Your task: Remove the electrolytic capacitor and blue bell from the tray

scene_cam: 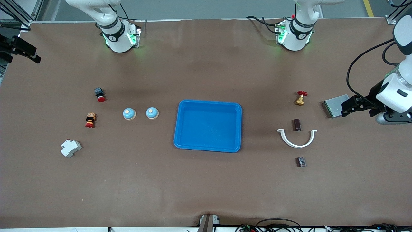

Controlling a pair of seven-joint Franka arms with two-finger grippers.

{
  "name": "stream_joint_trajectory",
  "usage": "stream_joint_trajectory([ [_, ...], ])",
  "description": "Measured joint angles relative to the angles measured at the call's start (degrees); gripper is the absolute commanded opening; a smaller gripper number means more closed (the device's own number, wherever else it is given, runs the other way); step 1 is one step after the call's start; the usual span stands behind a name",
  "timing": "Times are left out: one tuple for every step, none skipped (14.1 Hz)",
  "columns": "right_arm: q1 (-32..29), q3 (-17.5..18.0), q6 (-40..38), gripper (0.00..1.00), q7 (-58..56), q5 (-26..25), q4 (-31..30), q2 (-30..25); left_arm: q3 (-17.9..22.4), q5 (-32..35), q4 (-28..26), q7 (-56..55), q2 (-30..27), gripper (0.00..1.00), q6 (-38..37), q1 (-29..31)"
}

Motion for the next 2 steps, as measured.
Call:
stream_joint_trajectory([
  [0.0,0.0,0.3,1.0,0.0,0.0,0.0,0.0,0.0,0.0,0.0,0.0,0.0,1.0,0.0,0.0],
  [0.0,0.0,0.7,1.0,0.0,0.0,0.0,0.0,0.0,0.0,0.0,0.0,0.0,1.0,0.0,0.0],
])
